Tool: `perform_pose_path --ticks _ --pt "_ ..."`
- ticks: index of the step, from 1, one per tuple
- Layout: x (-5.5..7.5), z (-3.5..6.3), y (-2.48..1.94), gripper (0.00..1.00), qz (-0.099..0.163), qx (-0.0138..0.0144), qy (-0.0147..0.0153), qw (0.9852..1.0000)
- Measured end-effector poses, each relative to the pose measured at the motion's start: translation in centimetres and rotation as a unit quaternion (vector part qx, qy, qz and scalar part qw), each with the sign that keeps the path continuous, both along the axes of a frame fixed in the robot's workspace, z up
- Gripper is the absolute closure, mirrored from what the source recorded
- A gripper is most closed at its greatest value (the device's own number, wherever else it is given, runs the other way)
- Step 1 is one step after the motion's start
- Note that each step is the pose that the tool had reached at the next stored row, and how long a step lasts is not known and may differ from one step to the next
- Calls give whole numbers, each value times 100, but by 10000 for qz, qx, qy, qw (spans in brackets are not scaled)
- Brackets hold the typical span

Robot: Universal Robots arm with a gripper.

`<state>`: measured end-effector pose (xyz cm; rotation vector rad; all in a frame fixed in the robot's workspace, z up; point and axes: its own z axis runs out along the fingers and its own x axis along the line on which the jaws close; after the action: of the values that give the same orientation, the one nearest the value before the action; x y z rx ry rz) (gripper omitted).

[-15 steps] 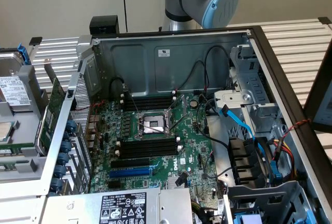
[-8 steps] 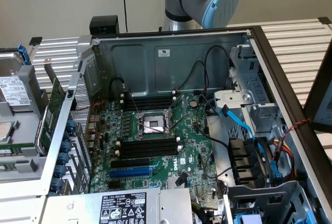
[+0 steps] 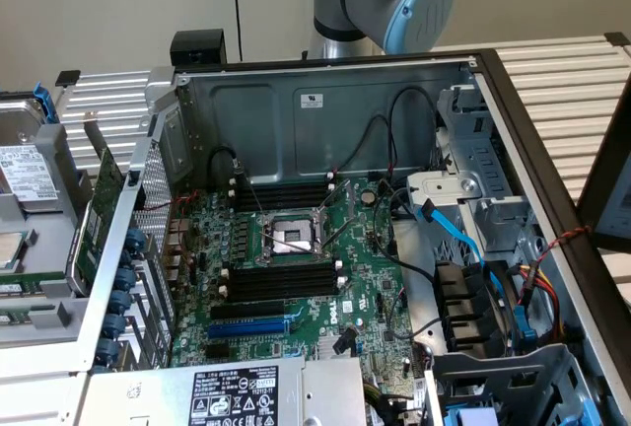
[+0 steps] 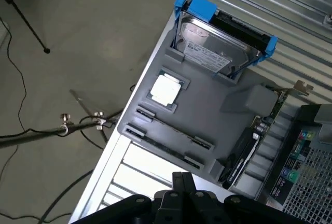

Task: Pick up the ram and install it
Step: 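Pick up the ram and move it above insertion slot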

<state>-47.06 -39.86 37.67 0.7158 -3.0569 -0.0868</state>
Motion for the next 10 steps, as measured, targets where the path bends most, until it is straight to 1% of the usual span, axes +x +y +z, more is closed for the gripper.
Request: perform_pose_path --ticks 3,5,8,10 --pt "0 -4 0 89 270 0 0 9996" --pt "0 -8 0 89 453 0 0 9990" --pt "0 -16 0 89 724 0 0 9974" --pt "0 -21 0 89 904 0 0 9959"
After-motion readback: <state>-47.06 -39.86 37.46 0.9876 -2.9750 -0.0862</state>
